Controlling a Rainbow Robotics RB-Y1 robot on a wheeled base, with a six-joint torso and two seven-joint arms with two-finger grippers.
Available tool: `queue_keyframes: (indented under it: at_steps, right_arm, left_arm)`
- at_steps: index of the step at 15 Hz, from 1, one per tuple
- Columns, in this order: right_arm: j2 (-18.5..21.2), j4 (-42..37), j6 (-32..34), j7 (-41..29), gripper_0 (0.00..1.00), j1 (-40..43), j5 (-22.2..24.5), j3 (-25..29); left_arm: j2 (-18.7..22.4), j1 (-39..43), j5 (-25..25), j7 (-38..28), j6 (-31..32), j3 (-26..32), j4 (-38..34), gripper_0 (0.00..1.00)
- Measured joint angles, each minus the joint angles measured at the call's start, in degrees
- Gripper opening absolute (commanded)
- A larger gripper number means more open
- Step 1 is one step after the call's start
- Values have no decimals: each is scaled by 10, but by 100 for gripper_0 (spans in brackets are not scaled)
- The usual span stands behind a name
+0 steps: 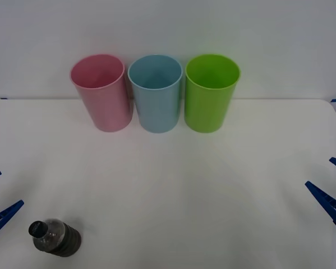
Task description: Grasp the object on the table and drop it into the matching bin: aluminum can to the light blue bin, PET bottle to the pink bin.
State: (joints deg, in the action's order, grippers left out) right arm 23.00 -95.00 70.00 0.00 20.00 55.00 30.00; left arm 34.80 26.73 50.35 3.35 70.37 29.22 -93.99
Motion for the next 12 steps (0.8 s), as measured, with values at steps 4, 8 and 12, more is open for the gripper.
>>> queue_keyframes:
  at_steps: [4, 8, 12]
  right_arm:
    - [0, 0, 0, 0, 100, 0, 0, 0]
    - [0, 0, 0, 0, 100, 0, 0, 0]
    - [0, 0, 0, 0, 100, 0, 0, 0]
  left_arm:
    - [37, 9, -14, 23, 49, 12, 63, 100]
    - [91, -1, -24, 59, 106, 10, 145, 100]
    - [132, 1, -23, 112, 122, -18, 175, 100]
